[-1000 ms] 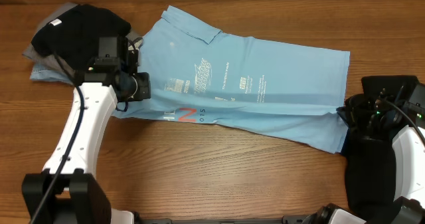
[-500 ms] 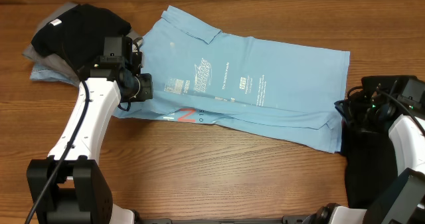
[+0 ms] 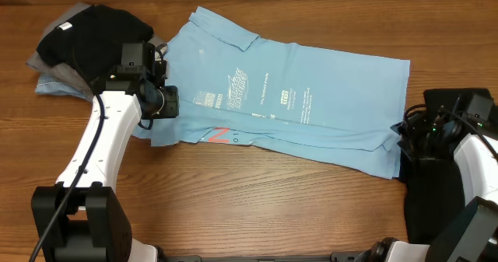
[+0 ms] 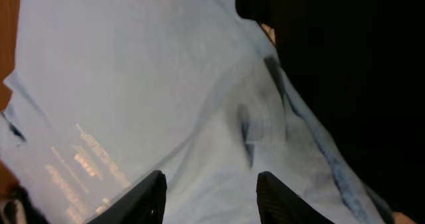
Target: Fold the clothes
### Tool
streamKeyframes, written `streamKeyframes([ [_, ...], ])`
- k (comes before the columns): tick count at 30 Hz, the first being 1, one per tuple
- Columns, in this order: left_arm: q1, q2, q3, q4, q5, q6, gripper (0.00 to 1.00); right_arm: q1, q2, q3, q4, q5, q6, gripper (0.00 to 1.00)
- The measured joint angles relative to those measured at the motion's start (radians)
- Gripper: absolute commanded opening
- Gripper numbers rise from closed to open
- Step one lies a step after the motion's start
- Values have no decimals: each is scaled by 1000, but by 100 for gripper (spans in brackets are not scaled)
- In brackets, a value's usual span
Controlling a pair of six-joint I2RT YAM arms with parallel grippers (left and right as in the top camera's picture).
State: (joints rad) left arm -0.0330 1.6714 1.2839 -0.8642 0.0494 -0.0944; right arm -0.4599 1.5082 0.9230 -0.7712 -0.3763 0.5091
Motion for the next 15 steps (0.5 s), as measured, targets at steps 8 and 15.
streamKeyframes([
  [8,0,0,0,-41,68,1,53,11,75,-84,129,34,-5,47],
  [15,0,0,0,-109,95,1,54,16,144,-95,162,28,-7,23],
])
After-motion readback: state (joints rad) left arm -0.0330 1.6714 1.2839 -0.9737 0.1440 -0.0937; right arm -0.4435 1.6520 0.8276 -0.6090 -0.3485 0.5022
